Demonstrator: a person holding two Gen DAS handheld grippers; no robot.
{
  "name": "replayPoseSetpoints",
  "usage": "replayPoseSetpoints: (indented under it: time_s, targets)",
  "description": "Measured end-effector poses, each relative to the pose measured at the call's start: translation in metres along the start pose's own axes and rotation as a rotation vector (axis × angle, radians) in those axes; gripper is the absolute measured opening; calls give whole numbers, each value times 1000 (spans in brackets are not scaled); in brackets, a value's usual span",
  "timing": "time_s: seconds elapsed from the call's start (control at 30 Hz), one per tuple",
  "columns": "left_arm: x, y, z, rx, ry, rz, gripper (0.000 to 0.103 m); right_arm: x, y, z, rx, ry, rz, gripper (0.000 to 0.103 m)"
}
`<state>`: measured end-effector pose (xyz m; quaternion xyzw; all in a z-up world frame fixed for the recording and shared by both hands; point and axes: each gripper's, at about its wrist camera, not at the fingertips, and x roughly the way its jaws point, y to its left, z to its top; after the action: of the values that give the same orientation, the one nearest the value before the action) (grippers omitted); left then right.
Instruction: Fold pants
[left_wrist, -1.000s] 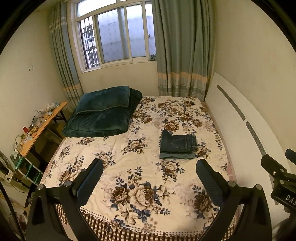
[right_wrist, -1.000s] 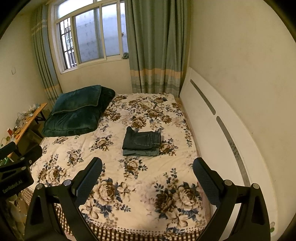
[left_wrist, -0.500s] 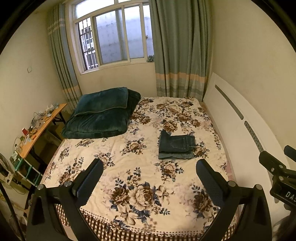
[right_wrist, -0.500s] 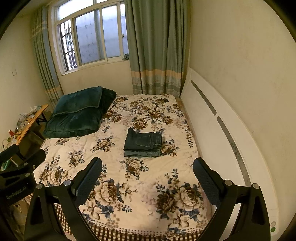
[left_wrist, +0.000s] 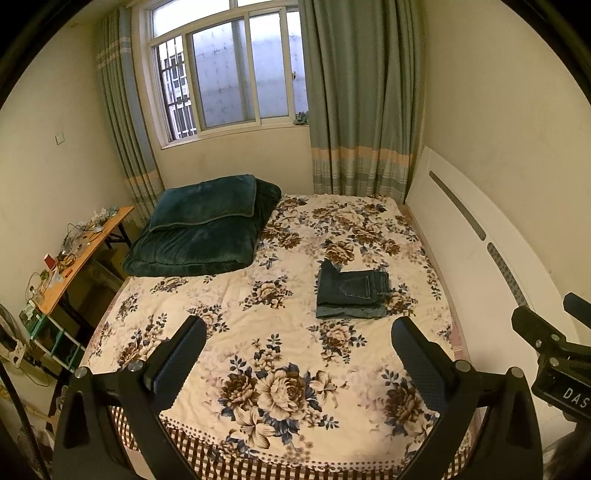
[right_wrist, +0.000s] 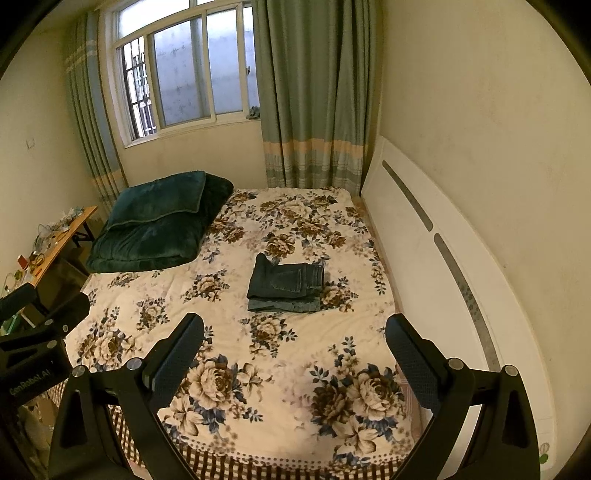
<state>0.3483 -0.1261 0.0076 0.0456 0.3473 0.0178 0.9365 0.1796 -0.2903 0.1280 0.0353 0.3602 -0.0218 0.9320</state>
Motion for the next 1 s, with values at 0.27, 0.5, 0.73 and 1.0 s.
replayPoseSetpoints:
  time_s: [0.27,0.5,0.73,1.0]
  targets:
    - [-2,2,1,-1,-4,6,103,-1,2,0,1,-3,2,101]
    - [-5,5,7,-7,-23,26,103,-2,5,-1,1,-7,2,101]
    - [-7,11,9,-30,-26,31,103,-3,4,-3,4,-10,1,101]
    - [-9,13,7,-30,-29,31,103,-4,9,-2,2,-14,6,101]
